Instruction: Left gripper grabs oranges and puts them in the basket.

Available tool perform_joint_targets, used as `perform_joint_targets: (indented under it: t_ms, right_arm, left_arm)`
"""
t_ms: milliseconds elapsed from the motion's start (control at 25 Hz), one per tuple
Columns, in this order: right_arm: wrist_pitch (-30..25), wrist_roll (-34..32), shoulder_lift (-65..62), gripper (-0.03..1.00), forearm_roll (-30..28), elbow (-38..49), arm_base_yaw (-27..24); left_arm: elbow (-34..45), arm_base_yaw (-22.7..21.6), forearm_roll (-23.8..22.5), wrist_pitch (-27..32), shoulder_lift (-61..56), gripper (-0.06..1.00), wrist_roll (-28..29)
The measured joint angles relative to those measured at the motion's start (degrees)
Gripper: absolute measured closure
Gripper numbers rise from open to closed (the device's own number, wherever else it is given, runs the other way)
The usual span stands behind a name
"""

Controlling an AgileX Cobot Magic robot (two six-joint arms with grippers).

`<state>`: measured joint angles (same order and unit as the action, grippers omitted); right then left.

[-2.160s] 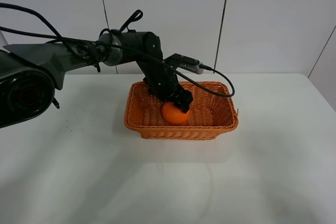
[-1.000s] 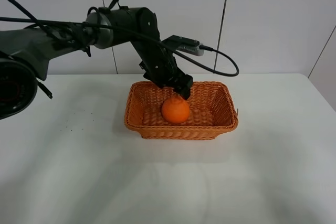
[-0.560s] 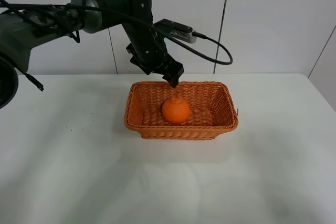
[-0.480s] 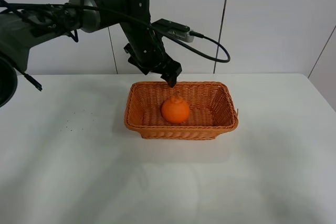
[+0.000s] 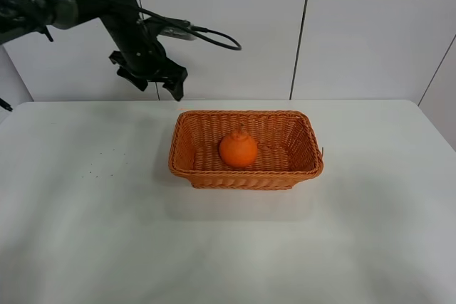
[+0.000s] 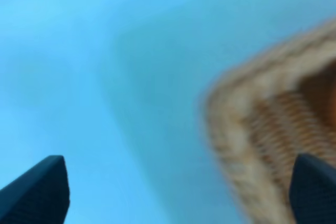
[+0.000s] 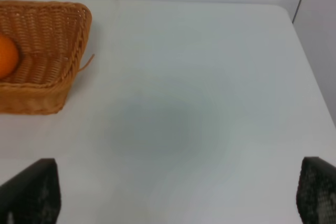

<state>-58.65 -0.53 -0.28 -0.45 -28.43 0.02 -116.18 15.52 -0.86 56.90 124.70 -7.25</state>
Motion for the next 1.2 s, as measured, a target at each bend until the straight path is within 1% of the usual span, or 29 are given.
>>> perform_joint_targets:
  t_ms: [280, 320, 360, 480, 760, 880, 1040, 1200]
  right_arm:
    - [0.00, 0.00, 0.00, 0.27, 0.00, 0.00, 0.00]
    - [0.00, 0.00, 0.00, 0.27, 0.00, 0.00, 0.00]
    - [0.00, 0.00, 0.00, 0.27, 0.00, 0.00, 0.00]
    - [0.00, 0.00, 0.00, 0.27, 0.00, 0.00, 0.00]
    - [0.00, 0.00, 0.00, 0.27, 0.00, 0.00, 0.00]
    - [0.00, 0.00, 0.00, 0.27, 0.00, 0.00, 0.00]
    - [0.00, 0.00, 0.00, 0.27, 0.00, 0.00, 0.00]
    - [0.00, 0.00, 0.00, 0.27, 0.00, 0.00, 0.00]
  left_arm:
    - [0.00, -12.03, -0.14, 0.06, -3.48, 0.00, -1.61]
    - [0.00, -13.14, -0.14, 0.06, -3.86, 0.00, -1.78]
    - [0.00, -13.14, -0.14, 0.06, -3.86, 0.00, -1.78]
    - [0.00, -15.93, 0.25, 0.54, -4.97, 0.00, -2.92]
    - [0.16, -15.98, 0.86, 3.04, -6.53, 0.00, -3.21]
    - [2.48, -15.98, 0.86, 2.94, -8.79, 0.00, -3.21]
    - [9.87, -15.98, 0.86, 0.59, -14.70, 0.00, -3.32]
    - [20.30, -15.98, 0.86, -4.99, -22.99, 0.01, -3.32]
